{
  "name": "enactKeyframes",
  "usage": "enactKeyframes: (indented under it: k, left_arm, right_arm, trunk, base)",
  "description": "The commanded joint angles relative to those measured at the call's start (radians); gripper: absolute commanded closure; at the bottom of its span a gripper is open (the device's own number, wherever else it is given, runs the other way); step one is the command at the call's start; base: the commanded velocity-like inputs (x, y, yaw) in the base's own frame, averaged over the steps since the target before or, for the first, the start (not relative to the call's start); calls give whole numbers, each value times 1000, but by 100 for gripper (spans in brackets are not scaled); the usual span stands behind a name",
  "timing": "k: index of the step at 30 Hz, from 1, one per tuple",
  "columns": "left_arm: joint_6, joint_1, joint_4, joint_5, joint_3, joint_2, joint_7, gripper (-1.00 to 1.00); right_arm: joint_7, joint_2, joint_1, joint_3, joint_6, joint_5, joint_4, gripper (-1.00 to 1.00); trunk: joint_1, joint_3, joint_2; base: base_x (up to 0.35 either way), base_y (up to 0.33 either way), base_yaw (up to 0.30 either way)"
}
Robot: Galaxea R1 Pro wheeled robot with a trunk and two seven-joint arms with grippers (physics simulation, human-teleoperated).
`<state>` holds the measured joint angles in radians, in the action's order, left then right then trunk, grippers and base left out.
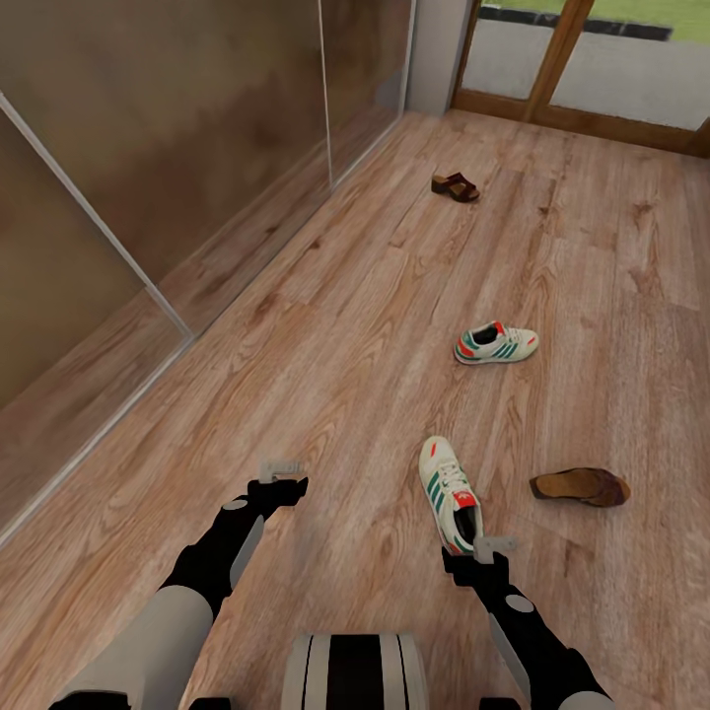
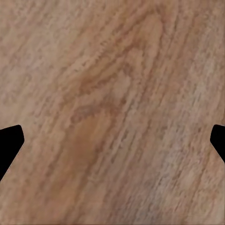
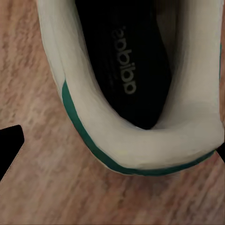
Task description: Pick up the two gym shoes and the two sandals from the corridor floor and place them onto the hallstand (shoe rack) in the corridor, making sure they are on the rack and not on the floor. Arrange them so the two gym shoes are next to each other and the two sandals are next to each other.
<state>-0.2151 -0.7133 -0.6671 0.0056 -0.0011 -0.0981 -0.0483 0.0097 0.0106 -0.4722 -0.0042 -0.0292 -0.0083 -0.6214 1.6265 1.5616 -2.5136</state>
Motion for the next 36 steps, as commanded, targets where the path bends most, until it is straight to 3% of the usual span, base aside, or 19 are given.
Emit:
enactKeyframes:
  k: [1,36]
  left_arm:
    - [-6,0,-2,1,1,0,-2,-100]
    - [-6,0,-2,1,0,0,-2,-100]
  right_arm:
    - [1,0,0,0,-3,-1,1,-100]
    - [1,0,0,-2,-3,-2,0,-100]
  trunk:
    - [0,1,0]
    - [0,1,0]
  base:
    - [90,0,0]
    - [20,0,0]
